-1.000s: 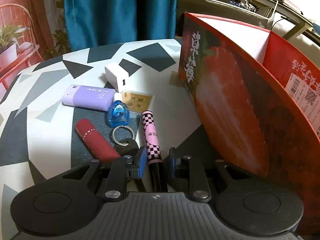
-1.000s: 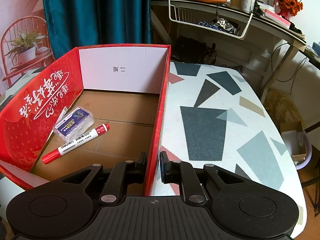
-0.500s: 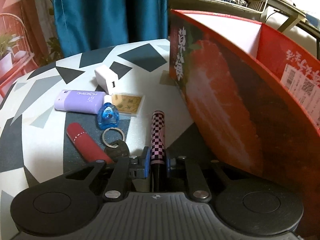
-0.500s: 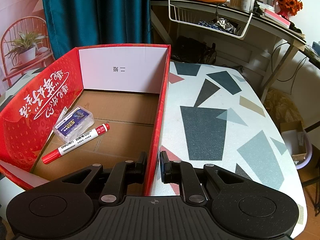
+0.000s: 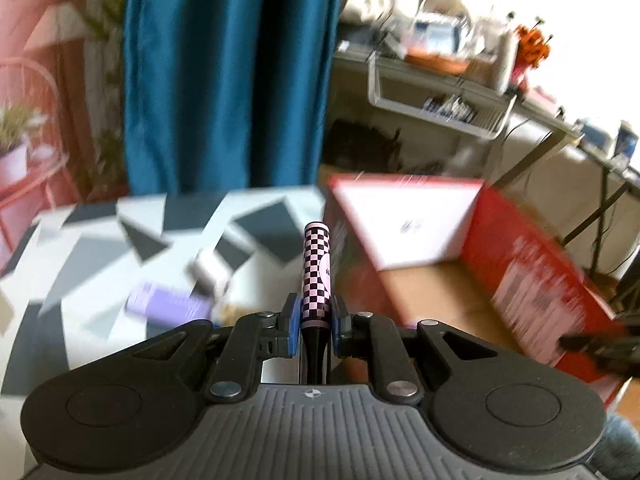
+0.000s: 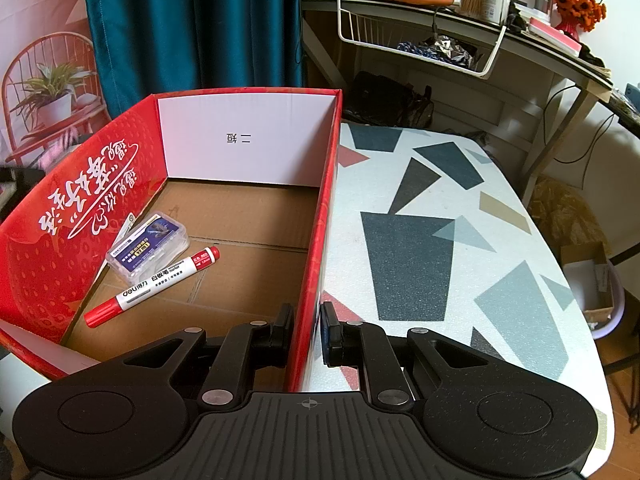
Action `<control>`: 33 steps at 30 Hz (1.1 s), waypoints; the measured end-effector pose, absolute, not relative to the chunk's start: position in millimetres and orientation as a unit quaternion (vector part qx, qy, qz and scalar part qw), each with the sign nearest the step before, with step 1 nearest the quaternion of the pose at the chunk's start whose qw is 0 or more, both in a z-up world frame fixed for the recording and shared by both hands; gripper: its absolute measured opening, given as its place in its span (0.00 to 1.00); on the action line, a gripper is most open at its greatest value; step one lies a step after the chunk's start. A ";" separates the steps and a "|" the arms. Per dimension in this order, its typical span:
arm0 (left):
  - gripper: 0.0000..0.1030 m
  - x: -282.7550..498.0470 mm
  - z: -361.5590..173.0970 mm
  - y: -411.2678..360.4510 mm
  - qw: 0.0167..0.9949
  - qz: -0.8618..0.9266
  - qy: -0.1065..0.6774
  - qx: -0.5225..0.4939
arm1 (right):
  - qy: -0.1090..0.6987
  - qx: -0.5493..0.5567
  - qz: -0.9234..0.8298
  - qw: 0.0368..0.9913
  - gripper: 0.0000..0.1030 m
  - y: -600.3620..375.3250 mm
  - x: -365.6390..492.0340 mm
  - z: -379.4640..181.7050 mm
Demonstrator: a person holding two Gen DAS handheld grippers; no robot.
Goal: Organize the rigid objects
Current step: 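Carry the pink pen into the red box and release it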
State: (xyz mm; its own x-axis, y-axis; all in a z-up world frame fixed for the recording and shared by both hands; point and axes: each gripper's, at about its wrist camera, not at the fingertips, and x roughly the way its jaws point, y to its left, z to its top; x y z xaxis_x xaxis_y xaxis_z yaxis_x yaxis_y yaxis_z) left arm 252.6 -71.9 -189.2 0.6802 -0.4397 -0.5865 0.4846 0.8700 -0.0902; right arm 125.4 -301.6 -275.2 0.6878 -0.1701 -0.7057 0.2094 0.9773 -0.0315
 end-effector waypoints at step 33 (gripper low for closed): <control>0.18 239.8 -180.3 -126.6 0.878 -0.346 0.317 0.091 | 0.382 0.027 -0.102 0.918 0.13 -301.1 125.4 -275.1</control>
State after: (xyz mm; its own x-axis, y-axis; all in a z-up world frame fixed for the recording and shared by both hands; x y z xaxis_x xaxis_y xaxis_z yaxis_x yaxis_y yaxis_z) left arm 239.8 -126.6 -180.3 0.5595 -0.5504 -0.6196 0.6658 0.7437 -0.0595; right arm 125.4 -301.1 -275.1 0.6881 -0.1661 -0.7064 0.2075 0.9778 -0.0277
